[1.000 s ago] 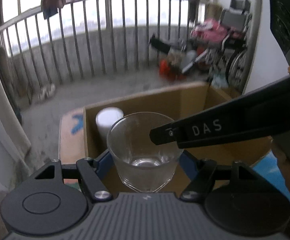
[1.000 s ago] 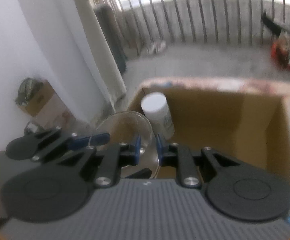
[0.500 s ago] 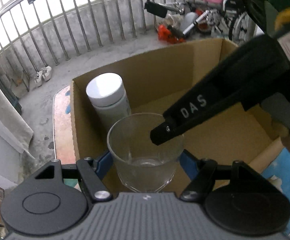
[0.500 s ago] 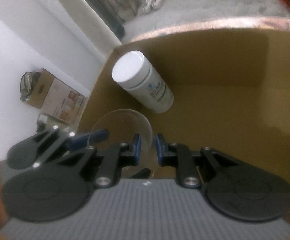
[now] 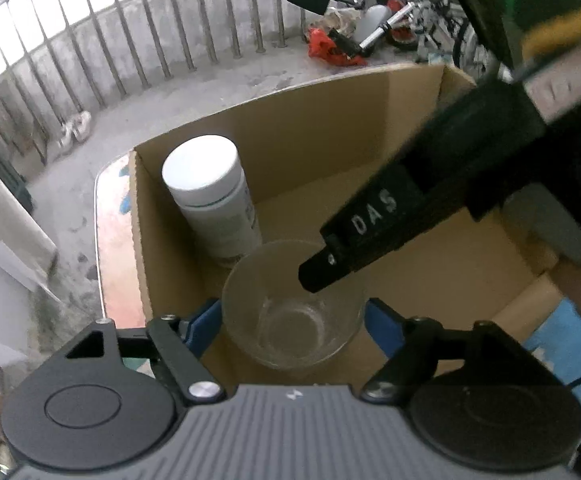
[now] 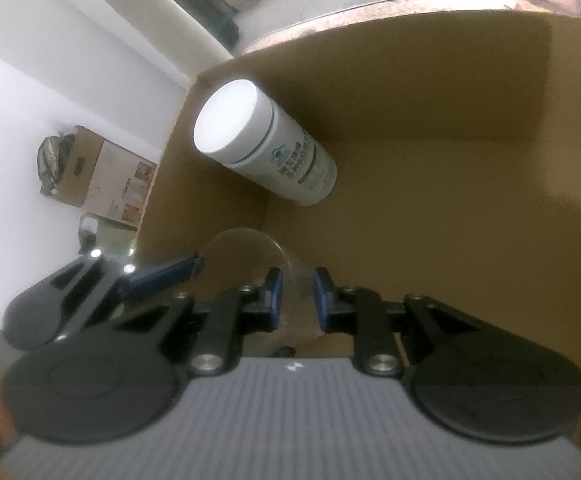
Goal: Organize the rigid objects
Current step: 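Lower the glass cup into the box beside the bottle and release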
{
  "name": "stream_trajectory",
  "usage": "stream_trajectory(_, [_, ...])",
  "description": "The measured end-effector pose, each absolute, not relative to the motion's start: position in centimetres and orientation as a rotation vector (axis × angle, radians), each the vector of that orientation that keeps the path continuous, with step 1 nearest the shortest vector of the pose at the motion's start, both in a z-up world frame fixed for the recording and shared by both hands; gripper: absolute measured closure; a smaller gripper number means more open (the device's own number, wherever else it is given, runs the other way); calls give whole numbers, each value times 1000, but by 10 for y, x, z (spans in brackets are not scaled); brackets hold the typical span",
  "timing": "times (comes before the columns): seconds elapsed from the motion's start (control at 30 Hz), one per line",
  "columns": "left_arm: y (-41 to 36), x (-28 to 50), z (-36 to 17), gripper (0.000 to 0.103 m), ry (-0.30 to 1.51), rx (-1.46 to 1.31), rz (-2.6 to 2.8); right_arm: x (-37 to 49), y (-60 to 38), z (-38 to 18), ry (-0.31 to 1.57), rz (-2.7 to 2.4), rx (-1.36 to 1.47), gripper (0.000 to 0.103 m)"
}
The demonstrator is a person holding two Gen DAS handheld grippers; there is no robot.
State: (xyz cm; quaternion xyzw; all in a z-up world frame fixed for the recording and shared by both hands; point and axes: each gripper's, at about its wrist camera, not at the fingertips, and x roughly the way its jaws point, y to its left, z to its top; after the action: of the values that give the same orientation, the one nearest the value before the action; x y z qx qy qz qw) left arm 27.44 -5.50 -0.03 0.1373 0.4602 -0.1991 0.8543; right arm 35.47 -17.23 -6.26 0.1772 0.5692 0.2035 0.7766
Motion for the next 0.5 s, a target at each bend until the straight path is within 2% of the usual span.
stream_trajectory(0.03, [-53, 273, 3, 13, 958, 276, -413, 355, -173, -62, 1235, 445, 391, 85])
stream_trajectory(0.1, [-50, 272, 12, 7, 926, 255, -409, 356, -176, -63, 1239, 456, 422, 82])
stream_trajectory(0.17, [-48, 268, 21, 7, 894, 254, -398, 356, -179, -64, 1233, 460, 457, 77])
stream_trajectory(0.5, [-43, 246, 42, 7, 817, 236, -383, 351, -172, -59, 1200, 476, 477, 77])
